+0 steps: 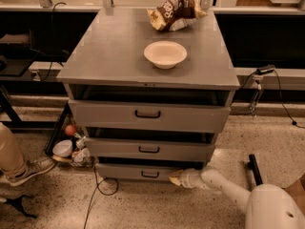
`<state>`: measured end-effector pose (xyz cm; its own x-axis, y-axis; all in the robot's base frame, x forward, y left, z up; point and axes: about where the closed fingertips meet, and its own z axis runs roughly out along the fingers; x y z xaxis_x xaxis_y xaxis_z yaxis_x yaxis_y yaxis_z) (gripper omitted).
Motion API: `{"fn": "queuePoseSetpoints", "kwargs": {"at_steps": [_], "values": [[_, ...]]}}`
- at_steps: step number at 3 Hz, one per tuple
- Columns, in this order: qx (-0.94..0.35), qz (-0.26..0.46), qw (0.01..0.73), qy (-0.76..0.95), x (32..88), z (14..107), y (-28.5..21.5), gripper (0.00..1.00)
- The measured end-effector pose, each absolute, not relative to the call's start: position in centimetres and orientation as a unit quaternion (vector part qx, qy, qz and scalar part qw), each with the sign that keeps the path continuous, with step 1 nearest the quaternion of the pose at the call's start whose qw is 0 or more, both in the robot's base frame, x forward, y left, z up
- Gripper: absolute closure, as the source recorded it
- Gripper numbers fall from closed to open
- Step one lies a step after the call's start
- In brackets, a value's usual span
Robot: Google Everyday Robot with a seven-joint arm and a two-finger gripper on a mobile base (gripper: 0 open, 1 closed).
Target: Close bottom drawer
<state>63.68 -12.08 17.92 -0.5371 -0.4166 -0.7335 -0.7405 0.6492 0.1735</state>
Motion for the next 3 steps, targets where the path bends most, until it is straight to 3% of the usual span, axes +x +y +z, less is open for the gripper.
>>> {"fn": "queuePoseSetpoints", "kwargs": {"at_steps": [3], "values": [[-0.306, 0.168, 0.358, 0.866, 61.0, 22.0, -19.2, 1.0]]}}
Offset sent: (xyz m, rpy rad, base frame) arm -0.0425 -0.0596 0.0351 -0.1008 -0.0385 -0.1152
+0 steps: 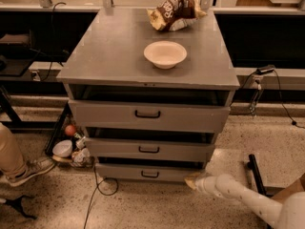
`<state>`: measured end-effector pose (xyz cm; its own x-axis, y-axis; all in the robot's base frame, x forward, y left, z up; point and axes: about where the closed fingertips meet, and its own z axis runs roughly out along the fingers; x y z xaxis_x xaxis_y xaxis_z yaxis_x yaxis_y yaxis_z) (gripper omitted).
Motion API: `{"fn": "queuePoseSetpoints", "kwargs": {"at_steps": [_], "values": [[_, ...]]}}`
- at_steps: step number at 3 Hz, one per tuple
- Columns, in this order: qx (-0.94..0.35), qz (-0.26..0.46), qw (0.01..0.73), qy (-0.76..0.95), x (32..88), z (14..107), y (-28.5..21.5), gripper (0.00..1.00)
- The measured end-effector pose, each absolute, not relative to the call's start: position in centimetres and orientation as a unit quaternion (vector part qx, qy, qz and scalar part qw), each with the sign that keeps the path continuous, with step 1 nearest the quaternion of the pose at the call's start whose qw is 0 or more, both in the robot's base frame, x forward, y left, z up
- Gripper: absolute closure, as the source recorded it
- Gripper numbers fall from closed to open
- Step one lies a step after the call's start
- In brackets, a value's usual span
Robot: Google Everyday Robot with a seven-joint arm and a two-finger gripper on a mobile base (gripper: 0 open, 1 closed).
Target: Close bottom drawer
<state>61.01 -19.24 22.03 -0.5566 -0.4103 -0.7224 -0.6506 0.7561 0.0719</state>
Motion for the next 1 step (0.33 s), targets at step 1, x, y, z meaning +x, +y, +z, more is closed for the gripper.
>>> {"fn": "queuePoseSetpoints", "kwargs": {"at_steps": [1], "values": [[-0.285, 0.169, 0.352, 0.875, 56.94, 24.06, -20.68, 1.0]]}}
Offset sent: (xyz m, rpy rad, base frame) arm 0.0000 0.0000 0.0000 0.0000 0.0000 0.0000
